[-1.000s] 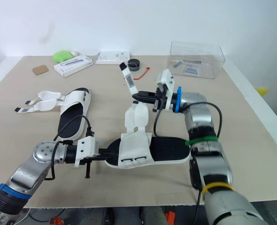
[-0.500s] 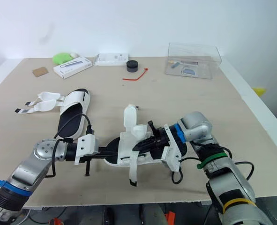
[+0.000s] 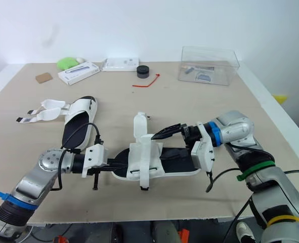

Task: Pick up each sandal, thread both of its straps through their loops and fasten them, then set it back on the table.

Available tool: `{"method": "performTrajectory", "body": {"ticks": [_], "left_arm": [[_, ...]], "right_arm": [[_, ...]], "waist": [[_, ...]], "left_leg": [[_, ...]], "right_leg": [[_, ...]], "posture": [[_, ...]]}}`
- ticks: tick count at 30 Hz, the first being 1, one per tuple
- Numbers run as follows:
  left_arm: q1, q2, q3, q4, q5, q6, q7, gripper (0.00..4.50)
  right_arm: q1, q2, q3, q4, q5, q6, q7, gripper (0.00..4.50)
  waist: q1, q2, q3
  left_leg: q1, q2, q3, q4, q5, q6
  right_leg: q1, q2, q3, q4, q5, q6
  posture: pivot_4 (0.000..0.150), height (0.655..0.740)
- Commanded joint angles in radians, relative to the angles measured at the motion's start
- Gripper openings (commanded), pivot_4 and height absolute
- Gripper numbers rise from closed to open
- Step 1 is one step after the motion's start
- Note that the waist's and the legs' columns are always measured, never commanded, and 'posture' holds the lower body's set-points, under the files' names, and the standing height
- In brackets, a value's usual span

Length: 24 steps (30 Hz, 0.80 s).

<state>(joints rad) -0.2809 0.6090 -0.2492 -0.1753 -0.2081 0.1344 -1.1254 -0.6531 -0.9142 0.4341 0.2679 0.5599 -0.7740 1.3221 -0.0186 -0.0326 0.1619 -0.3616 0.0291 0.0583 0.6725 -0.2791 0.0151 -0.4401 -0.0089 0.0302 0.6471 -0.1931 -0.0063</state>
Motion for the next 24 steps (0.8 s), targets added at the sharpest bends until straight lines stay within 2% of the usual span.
{"method": "performTrajectory", "body": {"ticks": [1,4,5,9,13,17,24], "left_arm": [[-0.014,0.01,0.015,0.006,-0.016,-0.006,-0.016,0.0],[-0.022,0.013,0.02,0.018,-0.019,-0.007,-0.023,0.0],[-0.029,0.013,0.021,0.024,-0.02,-0.006,-0.026,0.0],[-0.045,0.016,0.029,0.038,-0.03,0.006,-0.038,0.0],[-0.05,0.017,0.029,0.047,-0.039,0.01,-0.052,0.0],[-0.062,0.013,0.023,0.055,-0.043,0.015,-0.06,0.0],[-0.089,0.006,0.015,0.082,-0.038,0.007,-0.08,0.0]], "right_arm": [[0.131,-0.256,-0.07,-0.461,0.448,0.78,-0.247,3.64],[0.248,-0.367,-0.122,-0.675,0.688,1.071,-0.345,3.64],[0.286,-0.385,-0.136,-0.718,0.739,1.145,-0.383,3.64],[0.372,-0.376,-0.188,-0.8,0.805,1.323,-0.477,3.64],[0.42,-0.337,-0.217,-0.817,0.814,1.44,-0.541,3.64],[0.482,-0.241,-0.188,-0.816,0.711,1.516,-0.665,3.64],[0.511,-0.077,-0.208,-0.816,0.599,1.595,-0.745,3.64]], "waist": [[0.002,0.003,0.001],[-0.002,0.002,0.001],[-0.003,0.0,0.0],[-0.002,-0.001,0.0],[-0.002,-0.002,0.0],[-0.001,-0.006,-0.001],[-0.002,-0.007,0.0]], "left_leg": [[-0.003,0.0,0.0,0.0,0.0,0.0],[-0.006,0.0,-0.002,0.0,0.0,-0.001],[-0.007,0.0,-0.003,0.0,0.0,-0.001],[-0.006,0.001,-0.007,0.001,0.0,-0.001],[-0.006,0.0,-0.006,0.001,0.001,-0.001],[-0.007,0.0,-0.008,0.001,0.001,-0.001],[-0.009,-0.001,-0.008,0.002,0.001,-0.002]], "right_leg": [[-0.002,-0.002,-0.001,0.0,0.0,0.0],[-0.002,-0.002,-0.002,0.0,-0.001,0.0],[0.0,0.0,-0.003,0.0,-0.006,0.006],[-0.001,0.002,-0.007,0.0,-0.006,0.007],[-0.001,0.005,-0.006,0.0,-0.005,0.009],[-0.002,0.004,-0.007,-0.001,-0.006,0.009],[-0.002,0.004,-0.007,-0.001,-0.006,0.01]], "posture": [[0.15,0.74],[0.15,0.74],[0.15,0.74],[0.15,0.74],[0.15,0.74],[0.15,0.74],[0.15,0.74]]}}
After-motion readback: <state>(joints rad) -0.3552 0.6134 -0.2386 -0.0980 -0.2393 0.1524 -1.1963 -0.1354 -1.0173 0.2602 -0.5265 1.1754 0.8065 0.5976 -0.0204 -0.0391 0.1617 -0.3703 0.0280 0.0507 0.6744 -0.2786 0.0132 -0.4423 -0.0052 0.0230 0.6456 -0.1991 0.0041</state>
